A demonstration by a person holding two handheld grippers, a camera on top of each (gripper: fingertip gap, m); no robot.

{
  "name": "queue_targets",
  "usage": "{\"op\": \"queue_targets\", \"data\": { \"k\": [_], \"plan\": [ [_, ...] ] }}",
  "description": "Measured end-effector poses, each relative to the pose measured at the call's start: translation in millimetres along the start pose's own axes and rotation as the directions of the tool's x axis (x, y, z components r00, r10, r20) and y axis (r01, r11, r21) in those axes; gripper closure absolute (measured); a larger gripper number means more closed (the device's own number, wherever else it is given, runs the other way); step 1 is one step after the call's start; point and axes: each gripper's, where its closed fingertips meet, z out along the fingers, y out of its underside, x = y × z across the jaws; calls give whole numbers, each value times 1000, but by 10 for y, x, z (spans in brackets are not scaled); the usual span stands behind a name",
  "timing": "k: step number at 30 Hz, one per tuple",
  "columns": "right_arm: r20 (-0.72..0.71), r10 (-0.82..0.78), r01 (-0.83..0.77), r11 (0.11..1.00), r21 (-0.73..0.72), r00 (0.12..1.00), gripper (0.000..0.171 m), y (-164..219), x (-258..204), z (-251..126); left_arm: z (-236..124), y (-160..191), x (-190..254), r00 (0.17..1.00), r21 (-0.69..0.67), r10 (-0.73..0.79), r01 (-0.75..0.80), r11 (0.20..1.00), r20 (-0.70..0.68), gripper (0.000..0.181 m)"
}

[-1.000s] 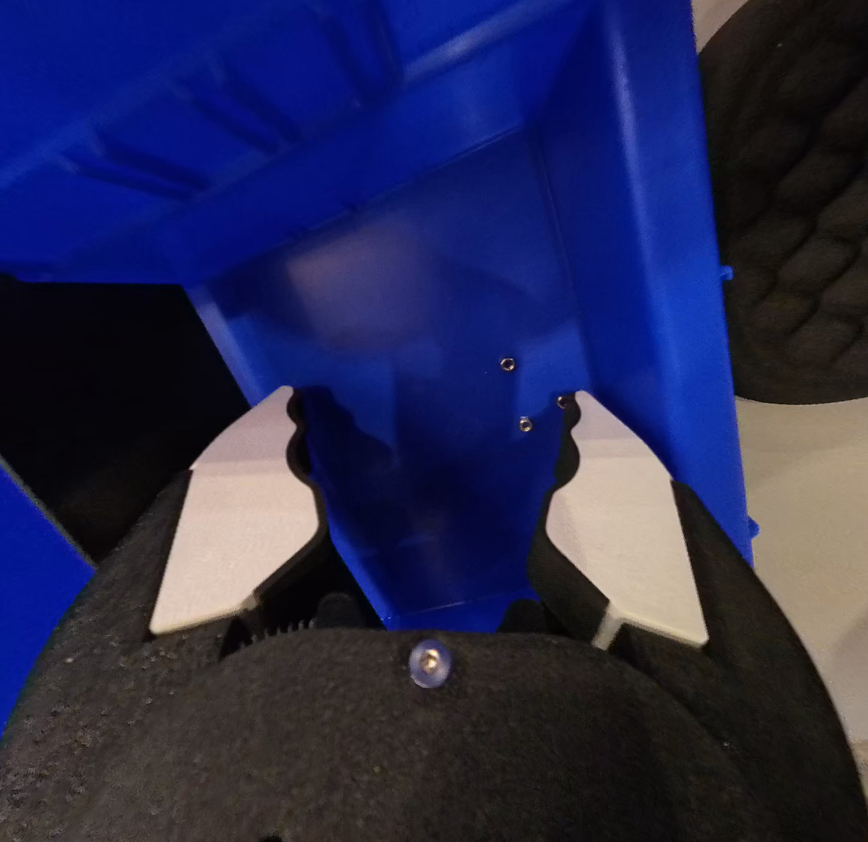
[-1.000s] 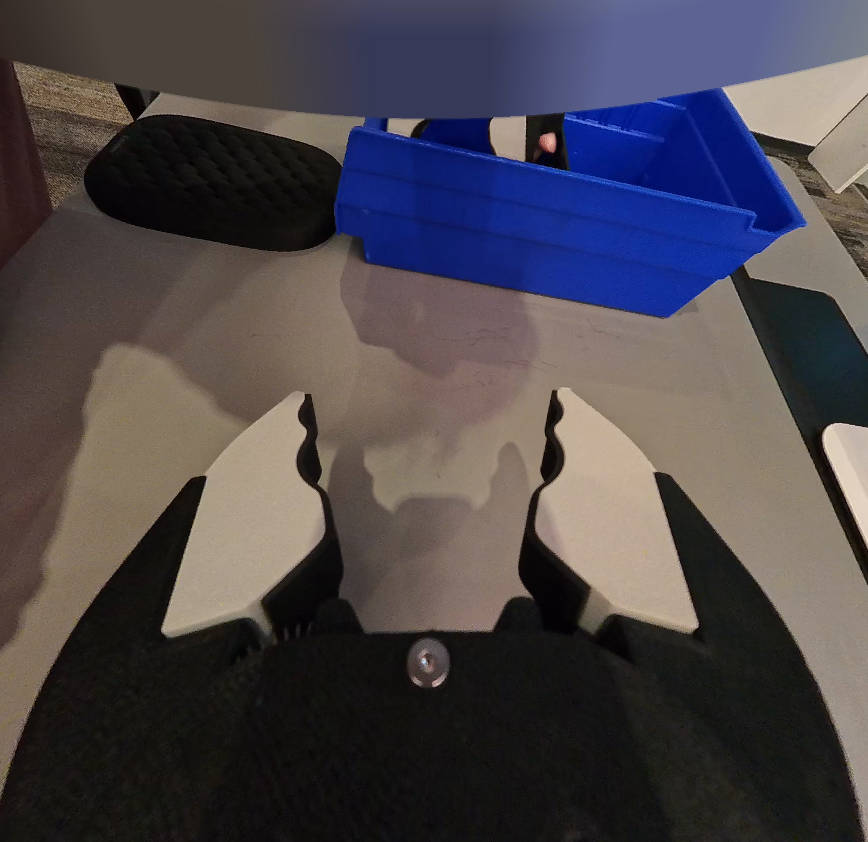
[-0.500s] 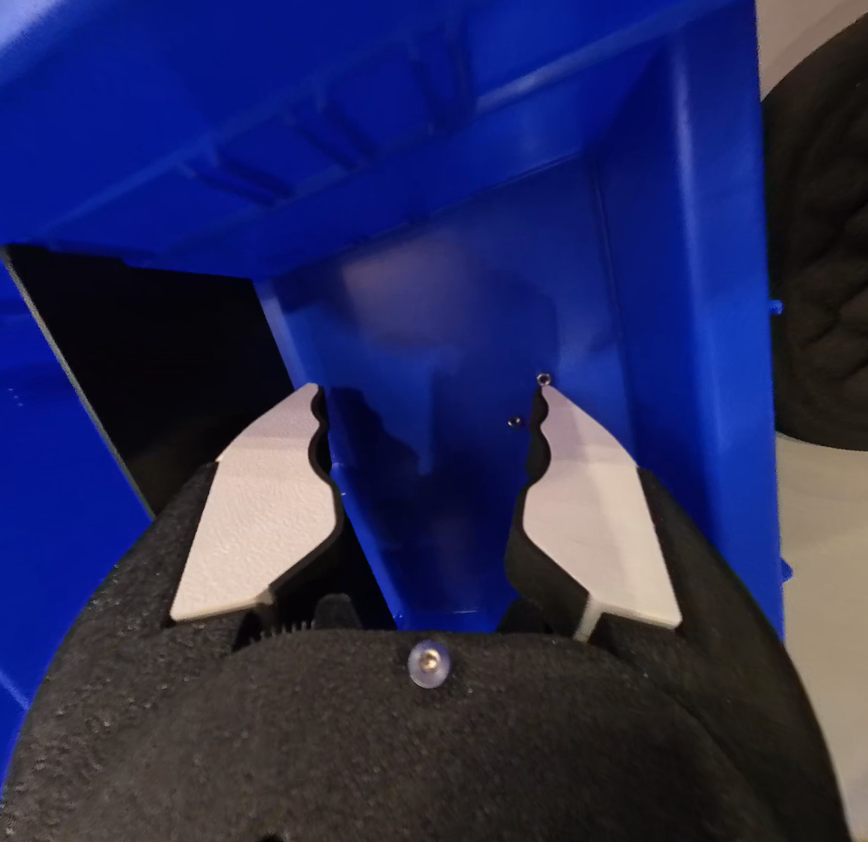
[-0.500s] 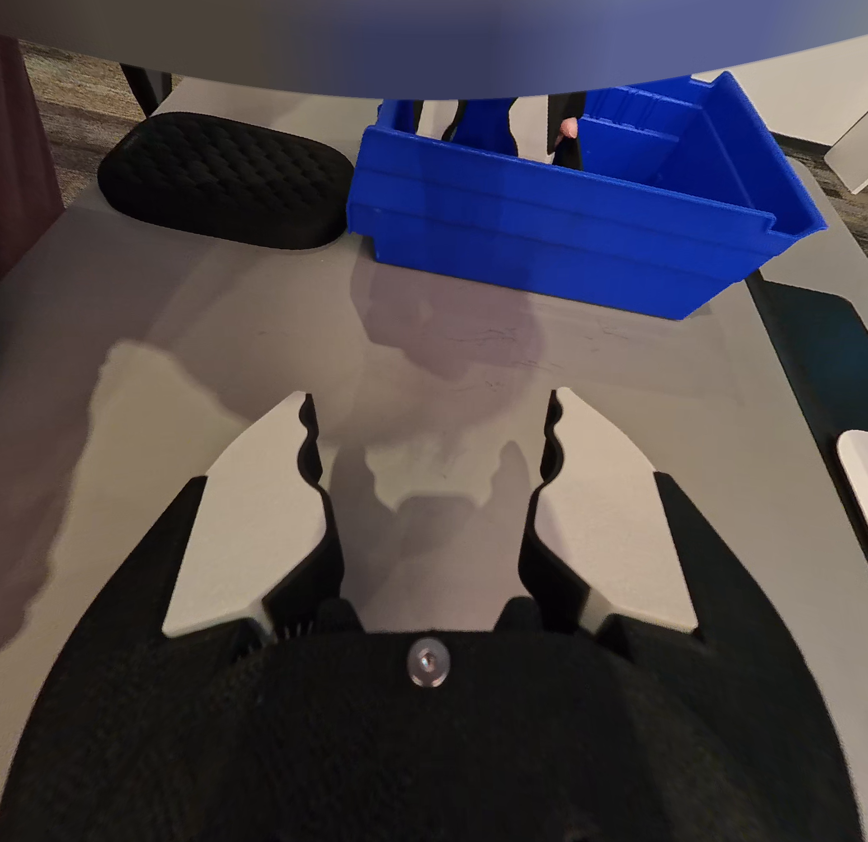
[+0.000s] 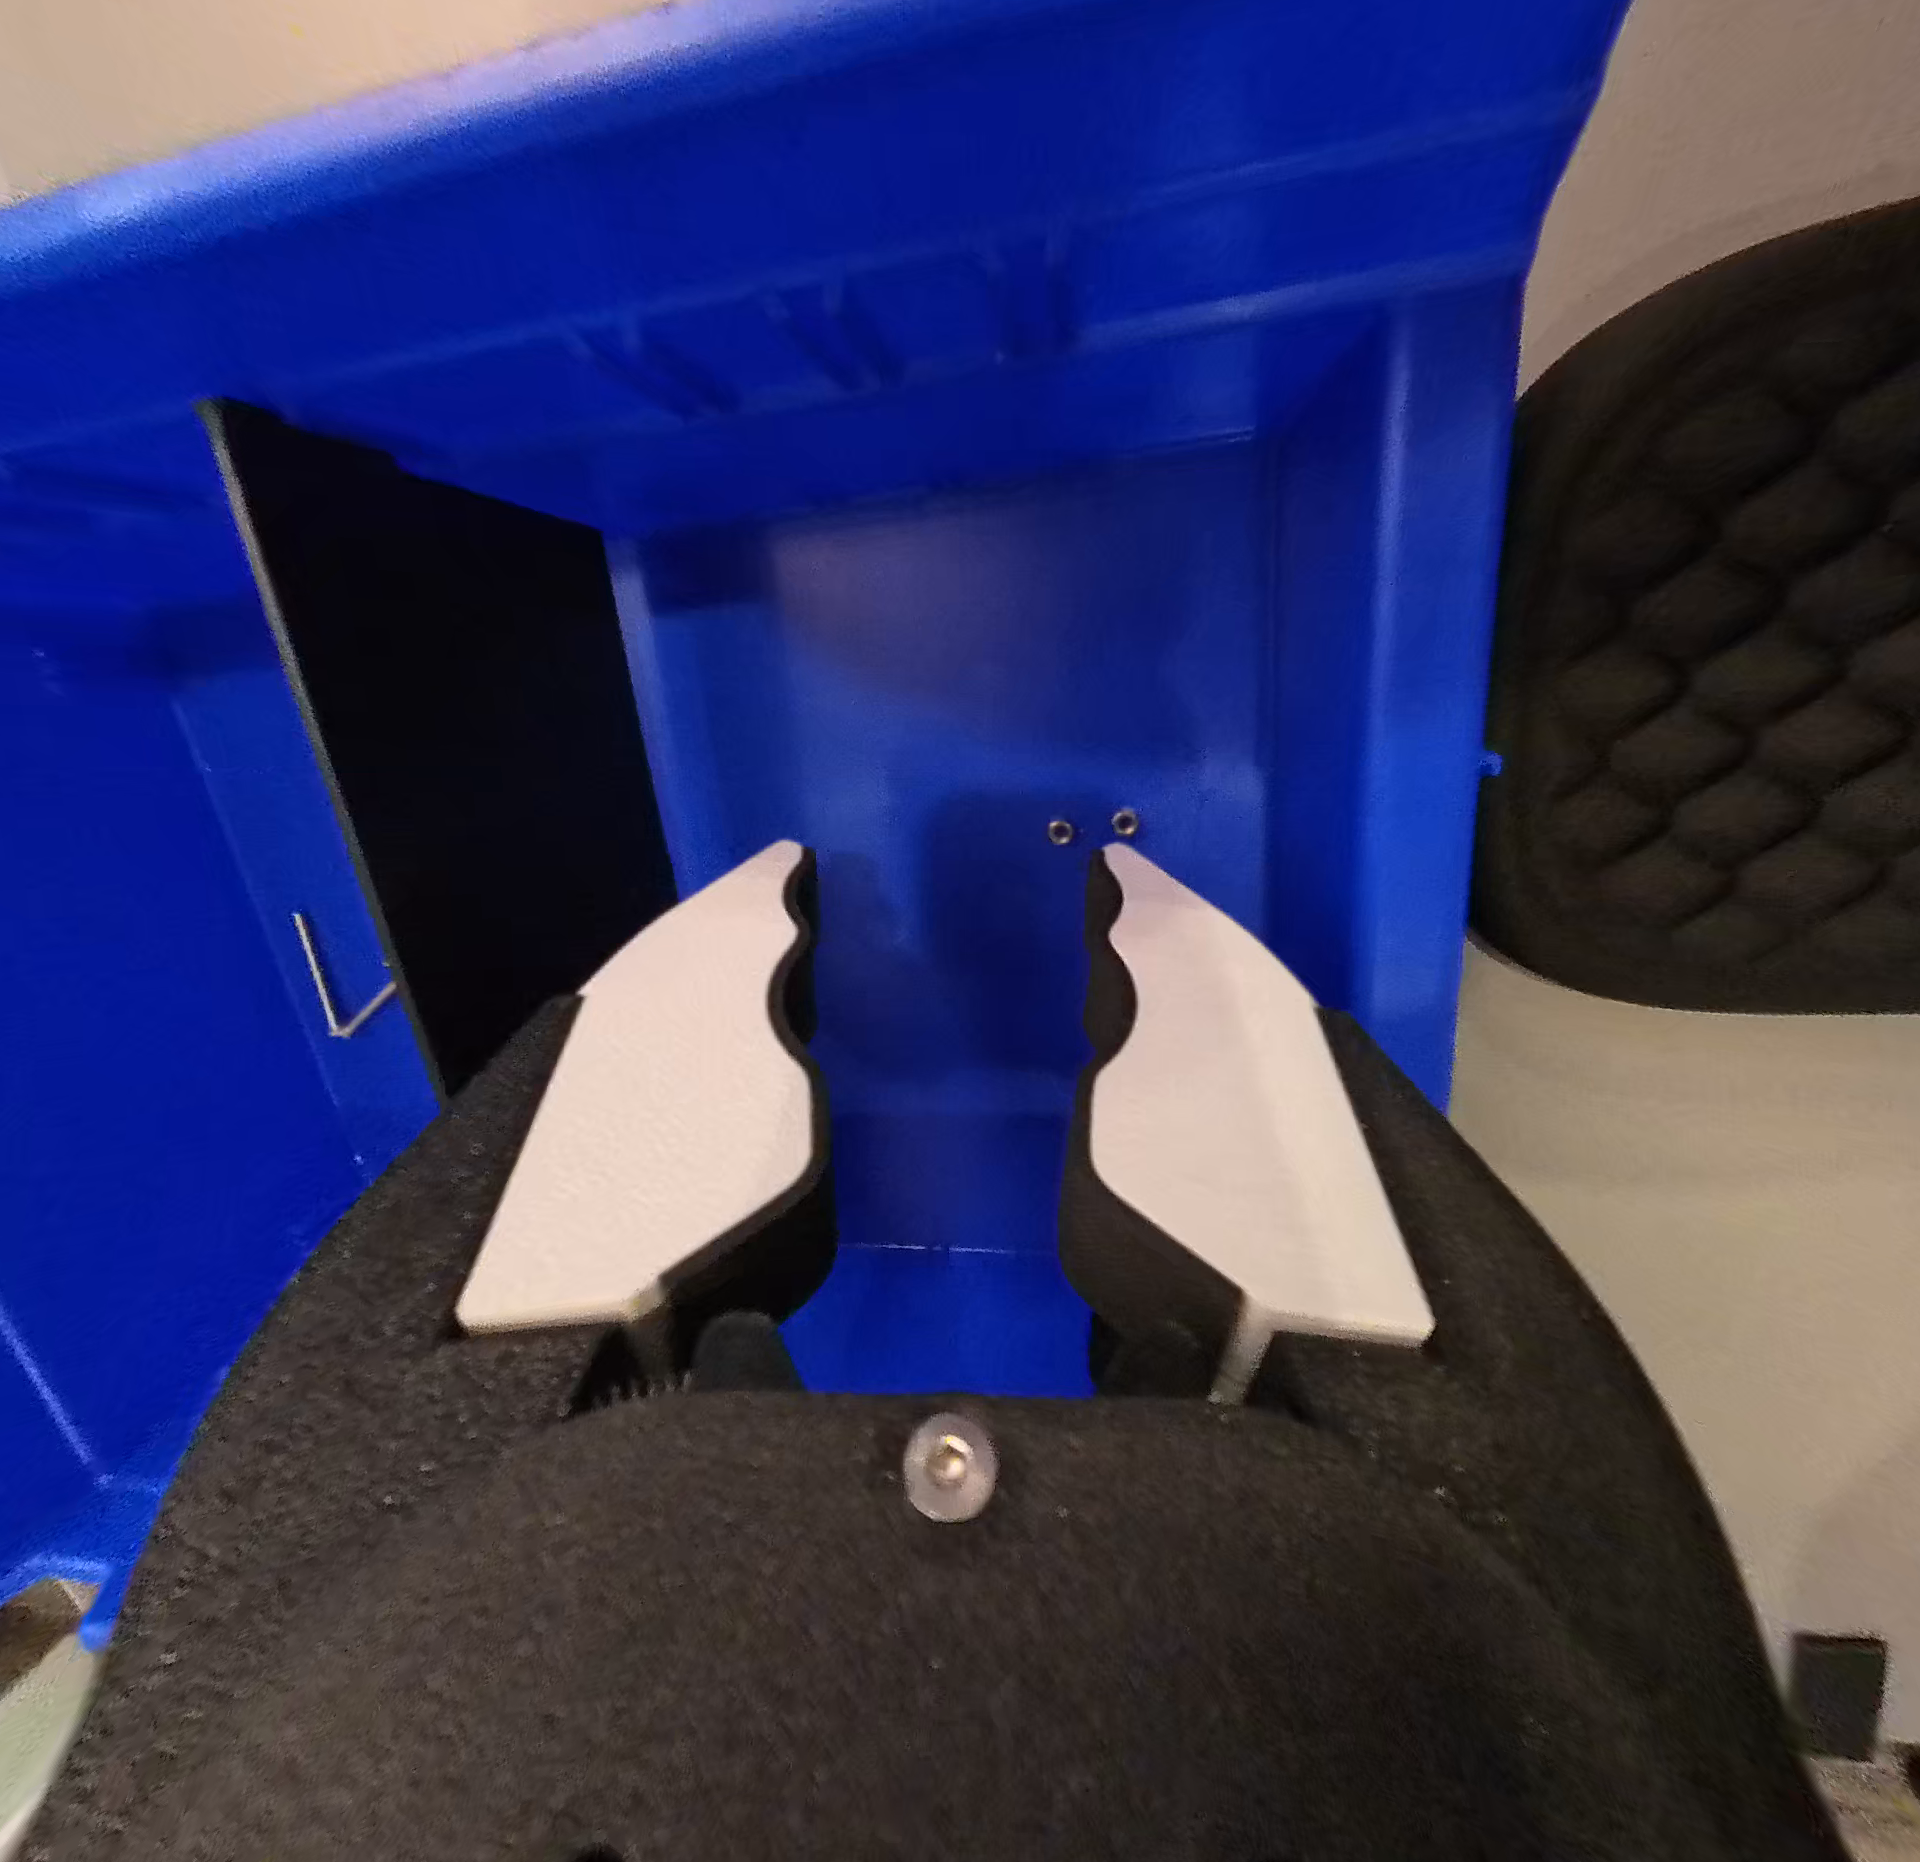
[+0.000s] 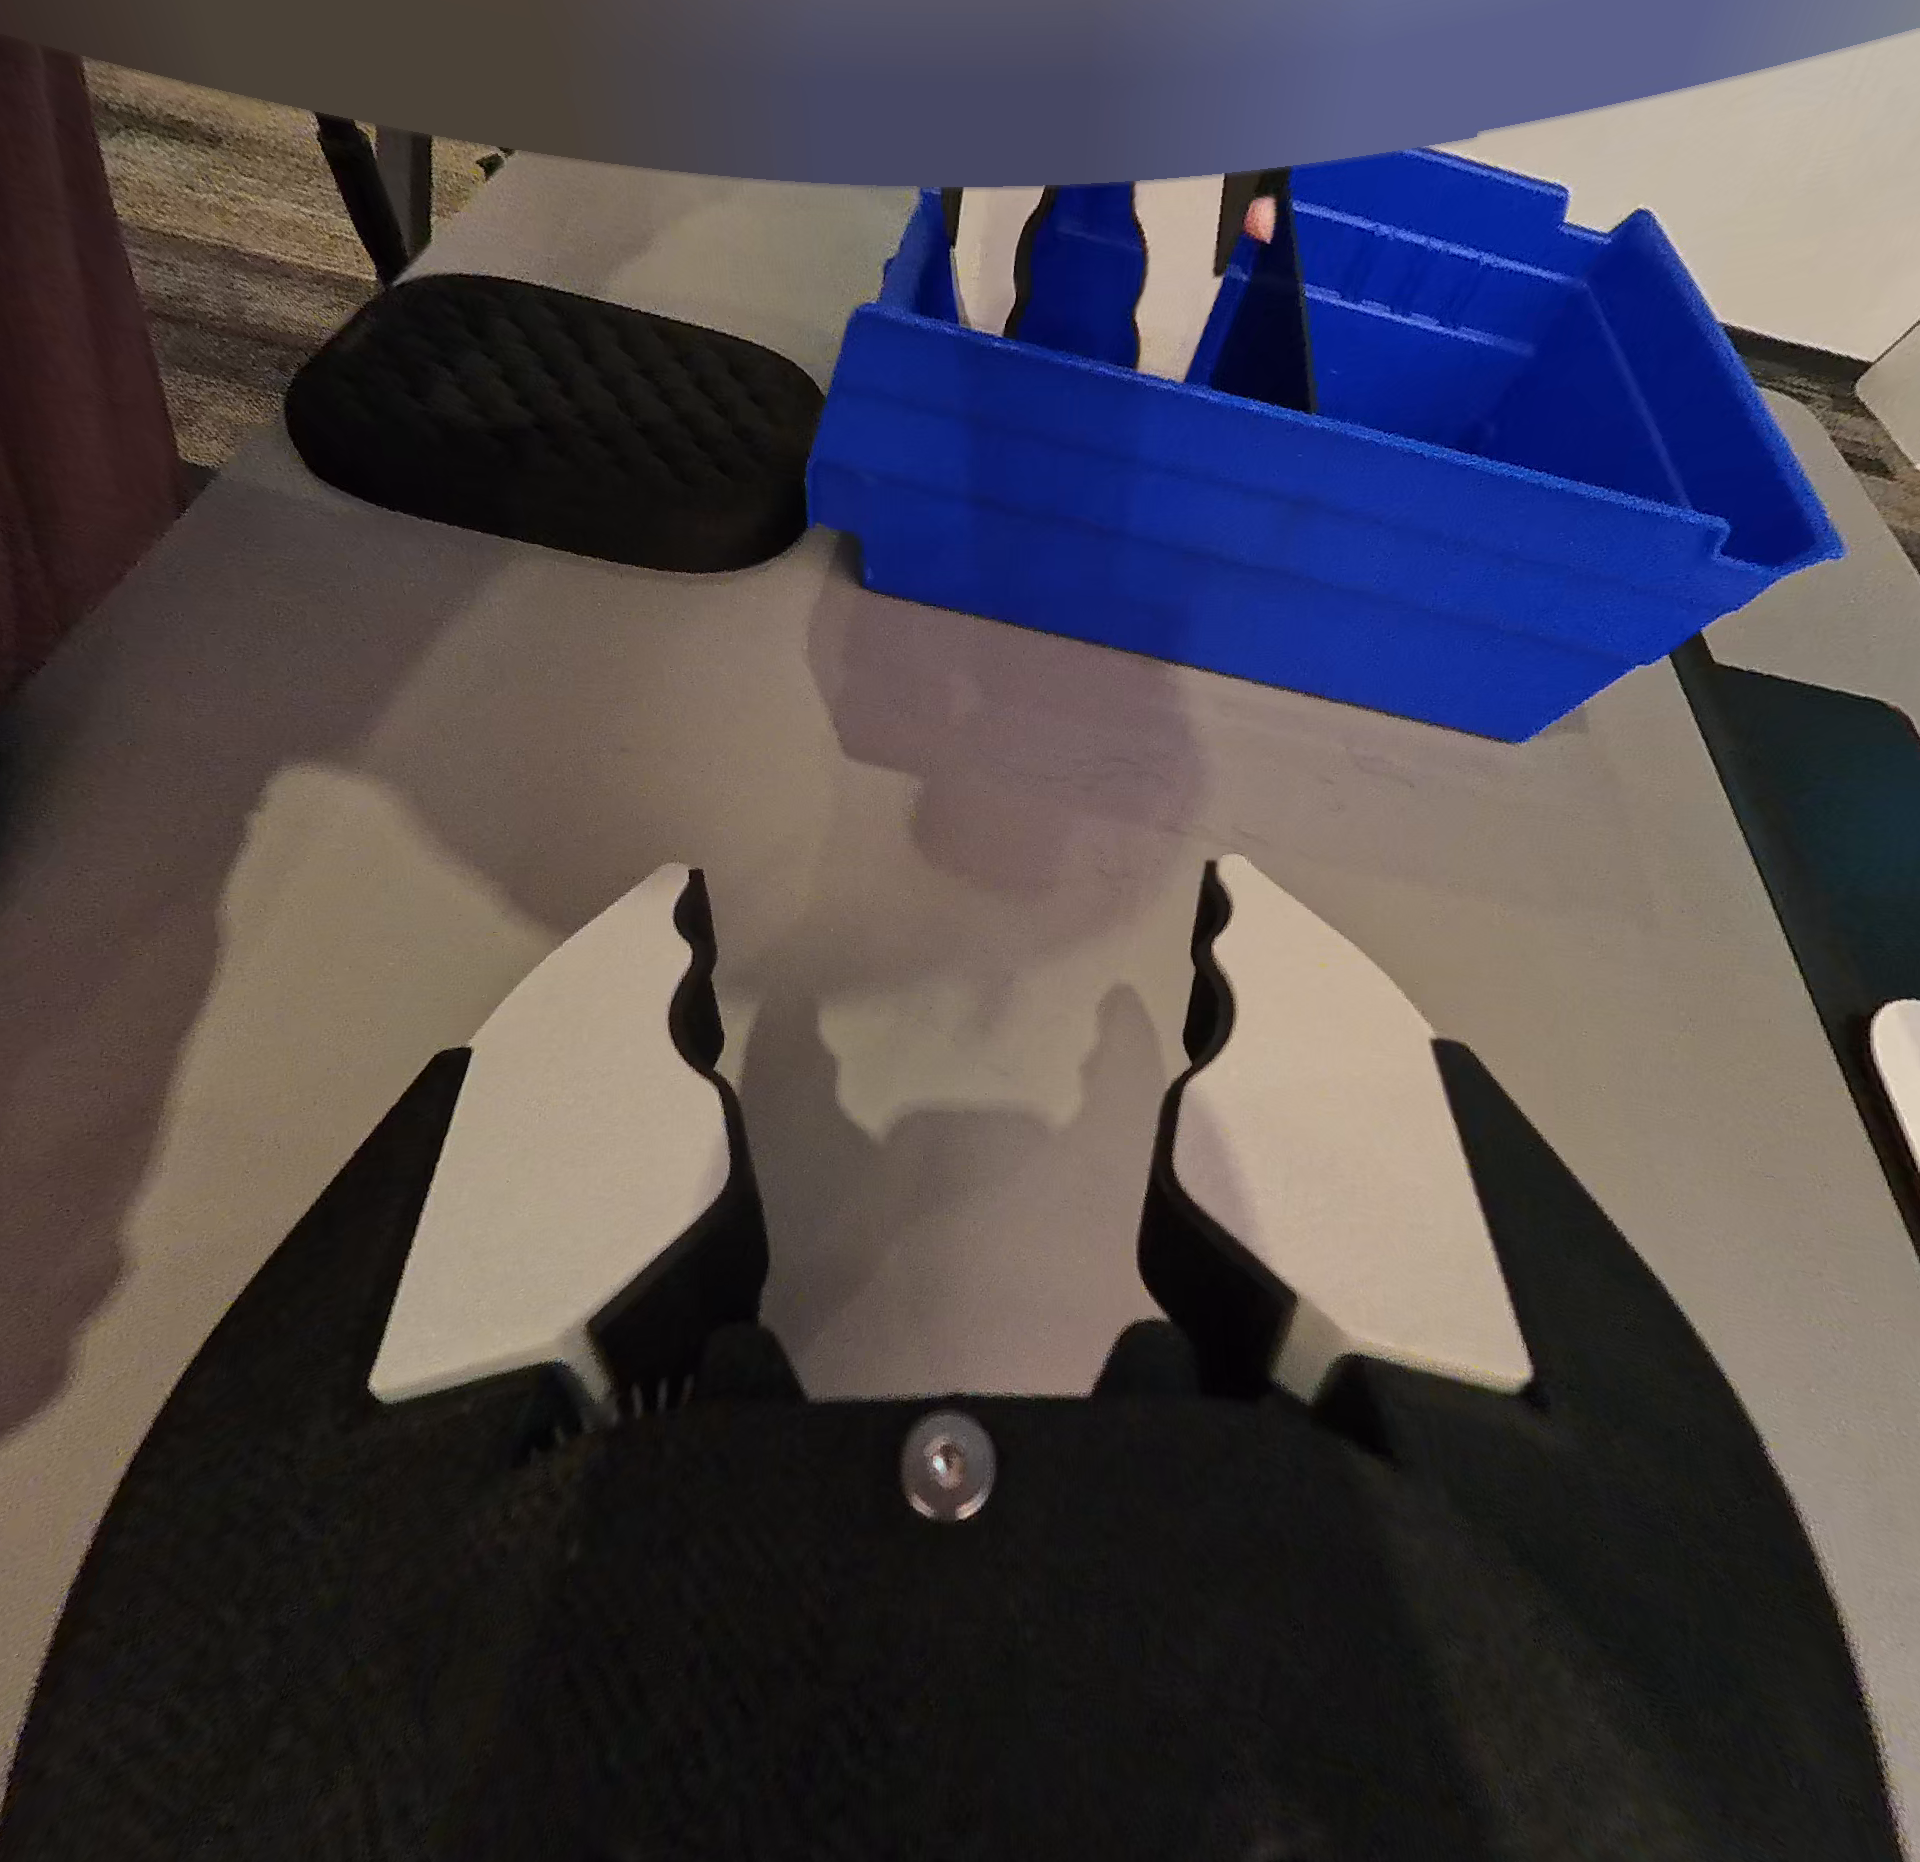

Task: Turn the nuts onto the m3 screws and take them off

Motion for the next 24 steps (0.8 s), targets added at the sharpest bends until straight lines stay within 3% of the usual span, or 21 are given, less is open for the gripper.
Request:
{"op": "queue_targets", "data": {
  "k": [8, 12, 24],
  "plan": [
    [3, -7, 7, 1000, 30, 1000, 85, -91, -30, -43, 129, 105, 105, 997, -37, 78, -78, 996, -11, 149],
    [18, -12, 12, 999, 38, 1000, 90, -121, -62, -55, 139, 35, 135, 995, 14, 79, -78, 997, -54, 160],
    [24, -6, 6, 999, 39, 1000, 91, -114, -57, -72, 223, 65, 165, 978, 27, 147, -145, 989, -149, 167]
  ]
}}
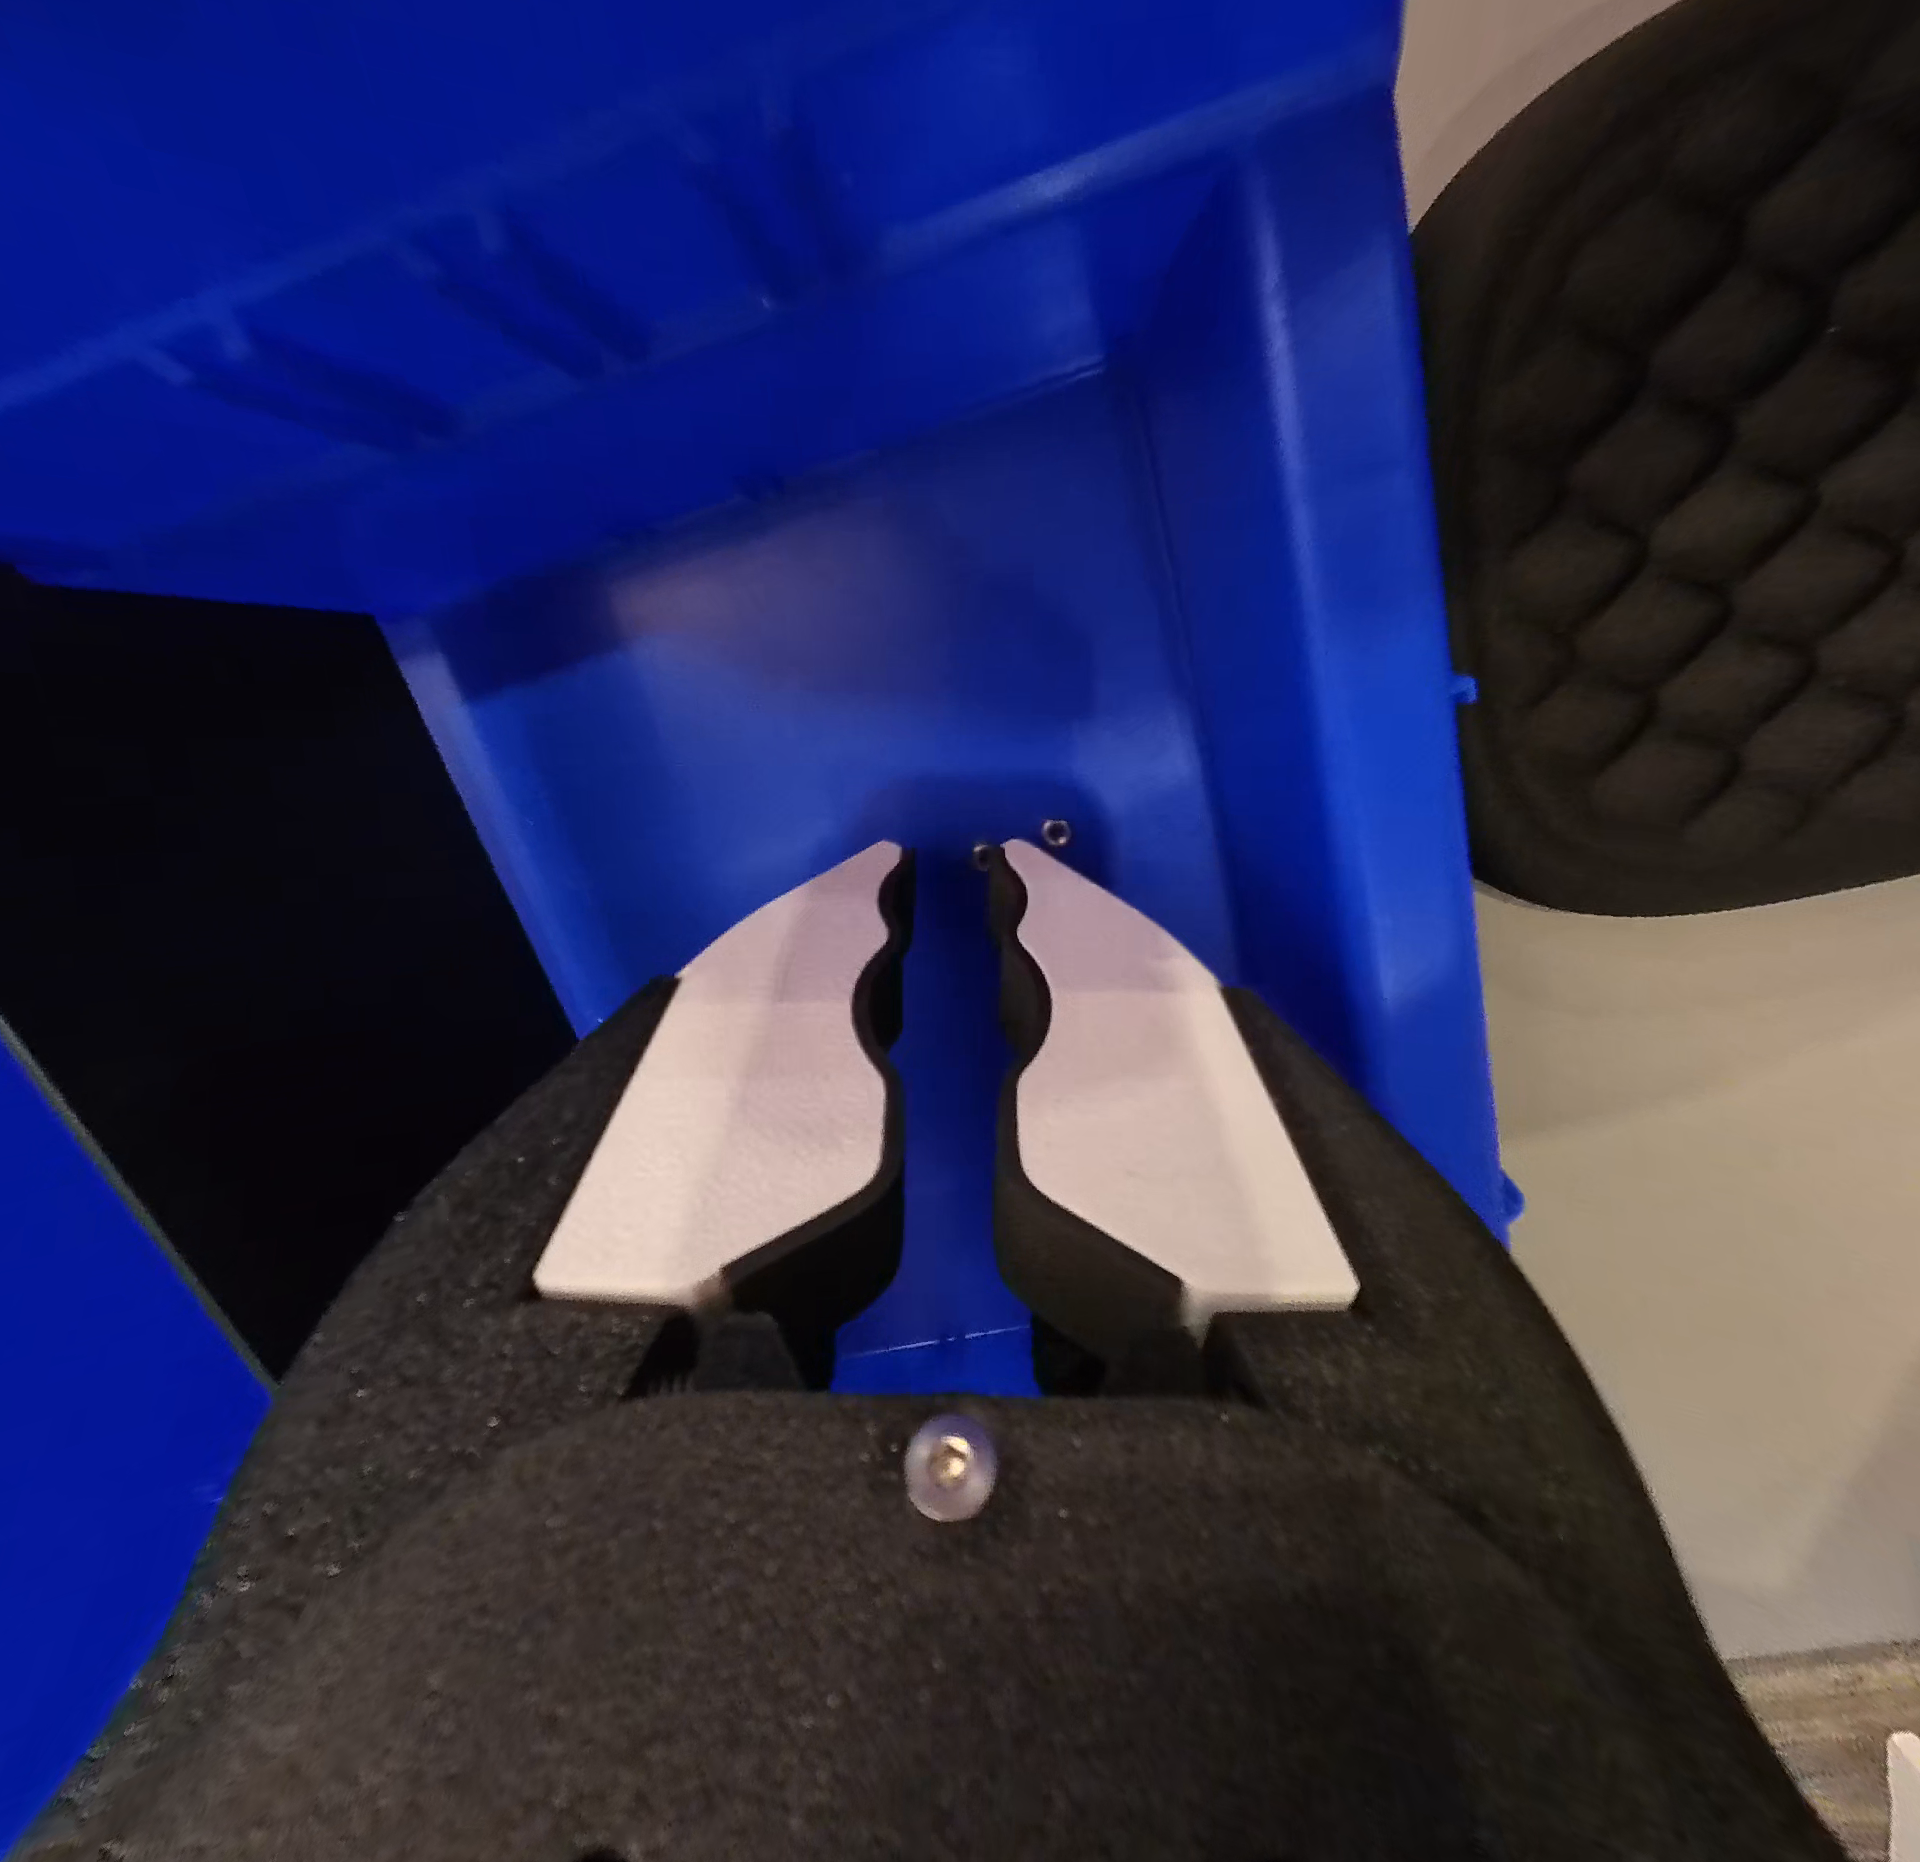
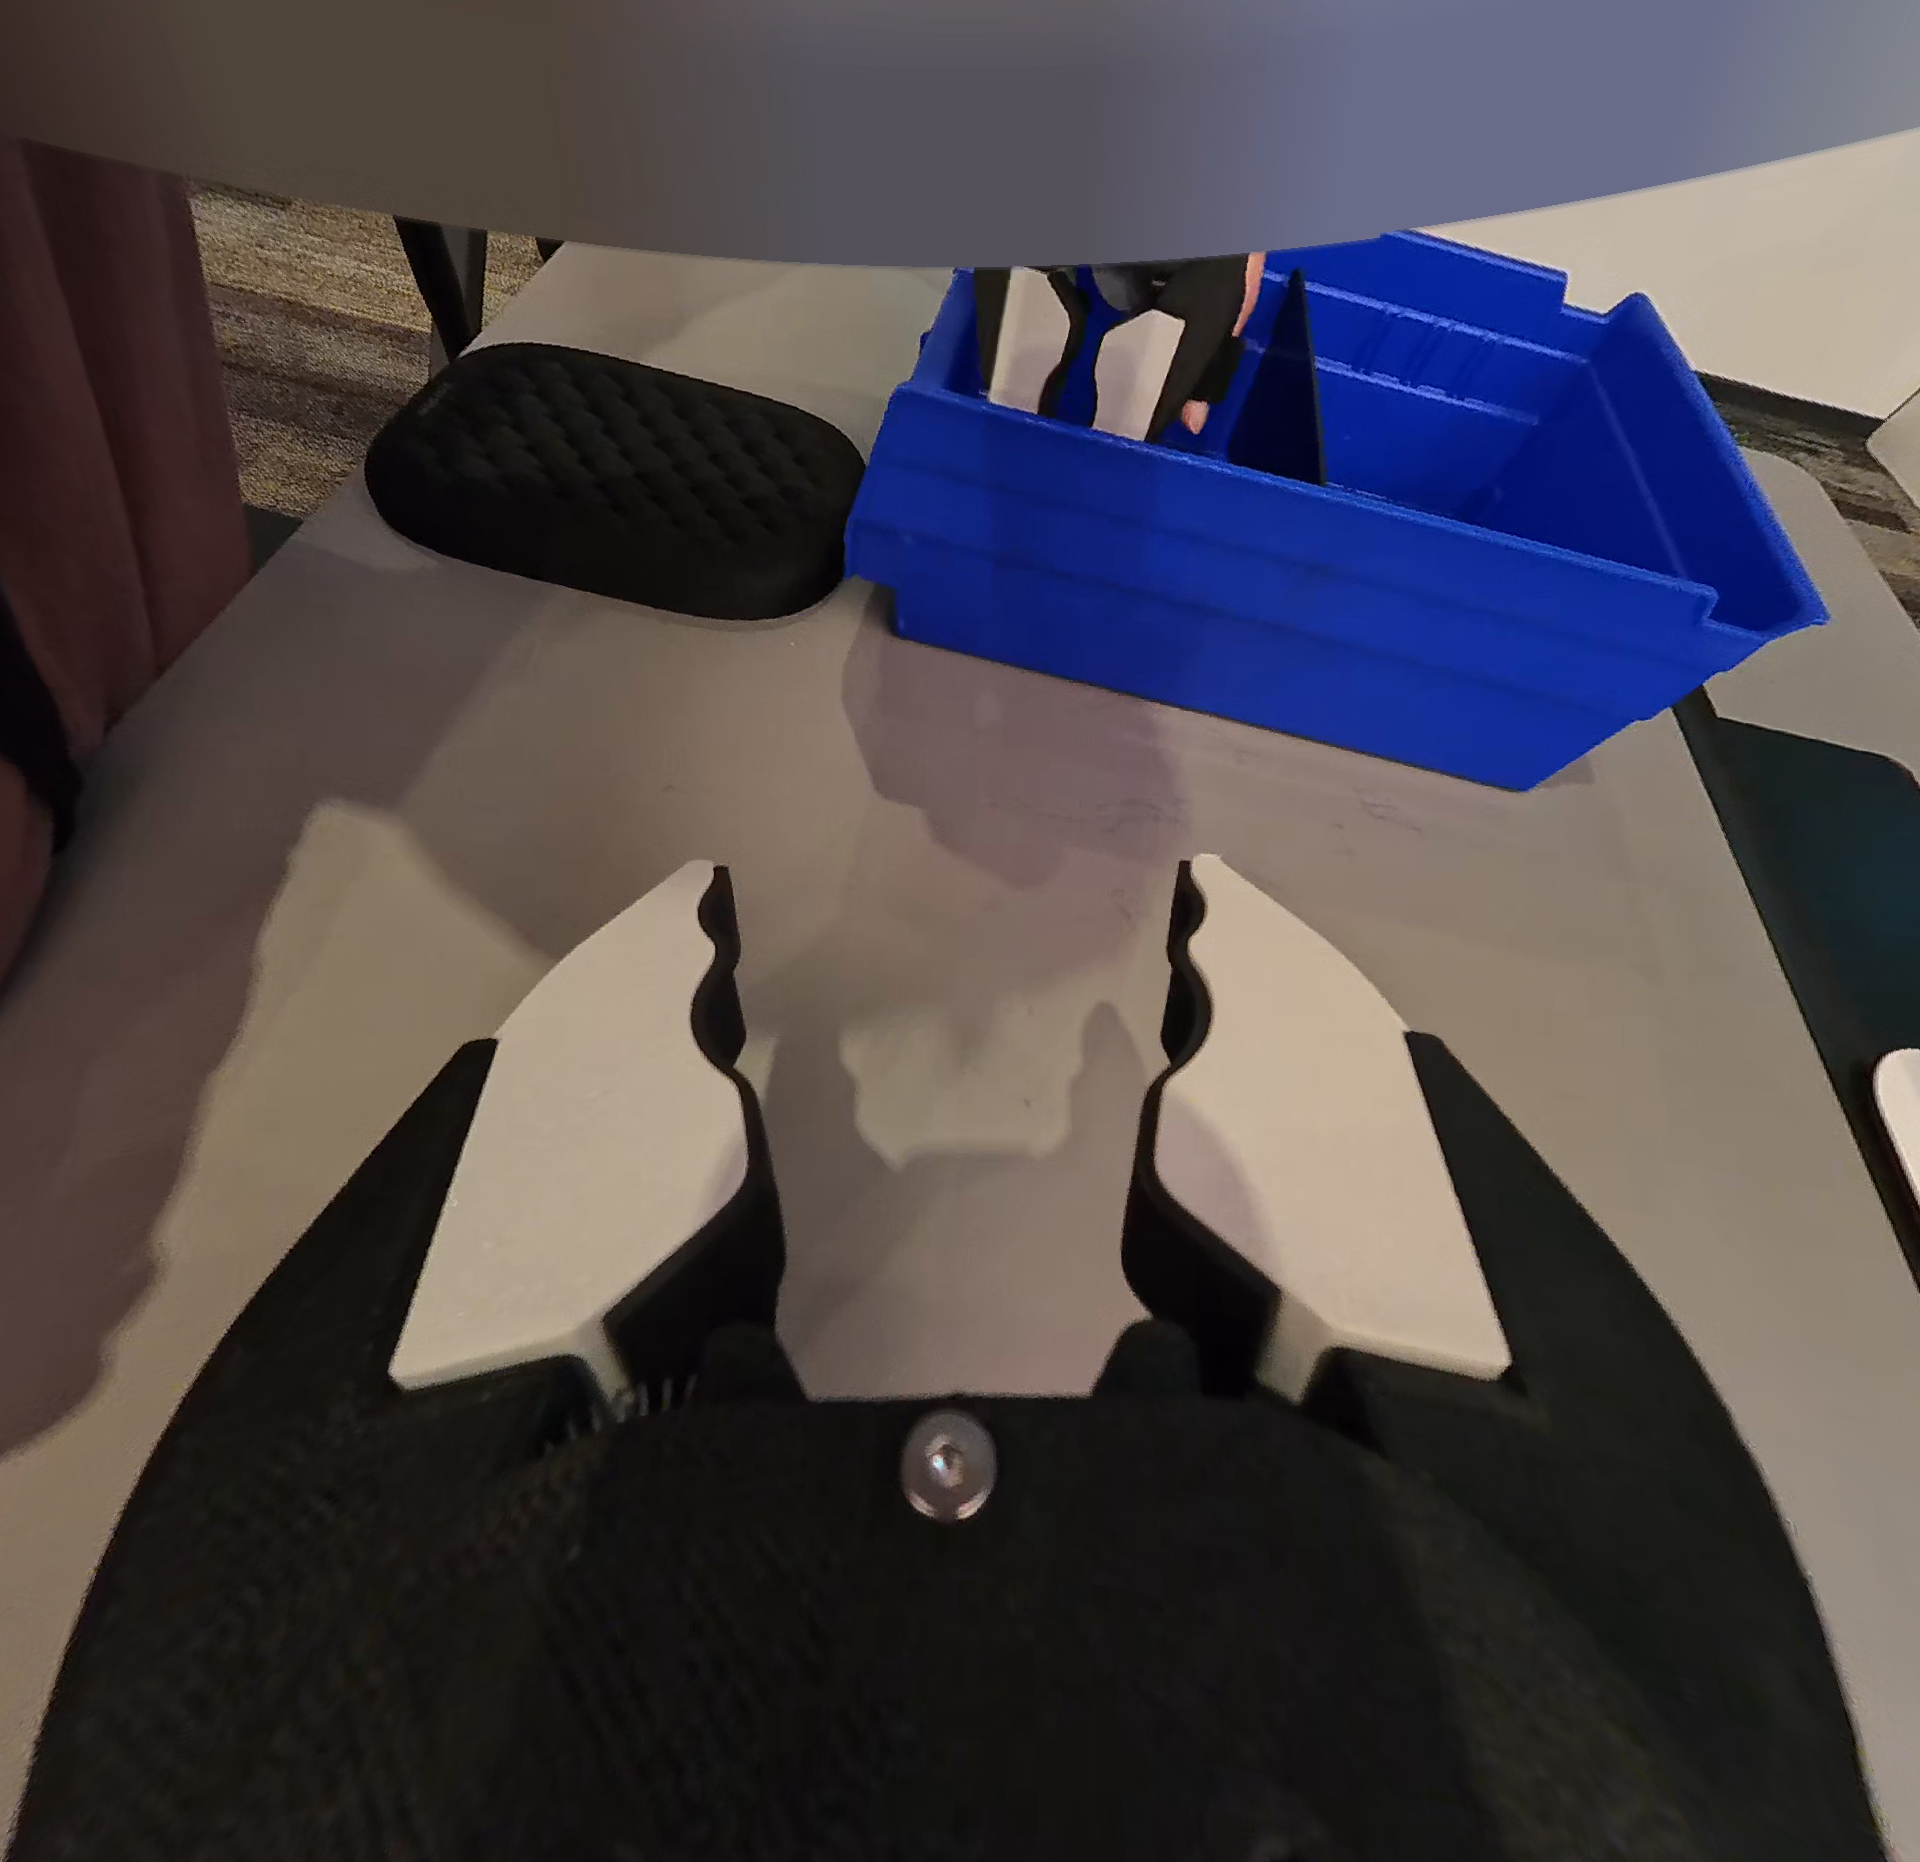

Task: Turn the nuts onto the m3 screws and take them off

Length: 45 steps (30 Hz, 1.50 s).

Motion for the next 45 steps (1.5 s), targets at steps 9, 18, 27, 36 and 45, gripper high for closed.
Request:
{"op": "queue_targets", "data": {
  "k": [9, 18, 27, 36, 45],
  "plan": [
    [9, 4, -4, 1000, -7, 1000, 91, 19, -9, 15, 38, 7, 46, 999, 3, -5, 5, 1000, -34, 169],
    [17, 1, 0, 1000, -15, 1000, 91, 29, -33, 36, 39, 14, 36, 998, 18, -31, 32, 999, -59, 175],
    [16, 7, -7, 1000, 6, 1000, 91, 2, -19, 10, 14, -1, -16, 998, 22, -59, 60, 998, -25, 175],
    [-46, -45, 47, 998, 32, 998, 91, -197, 65, -256, -619, -147, -185, 973, 15, -135, 134, 991, 185, 176],
    [-259, 1, 1, 1000, 7, 966, 95, -382, 377, -1035, -1231, -1267, -541, 875, 204, -331, 274, 940, 354, 176]
  ]
}}
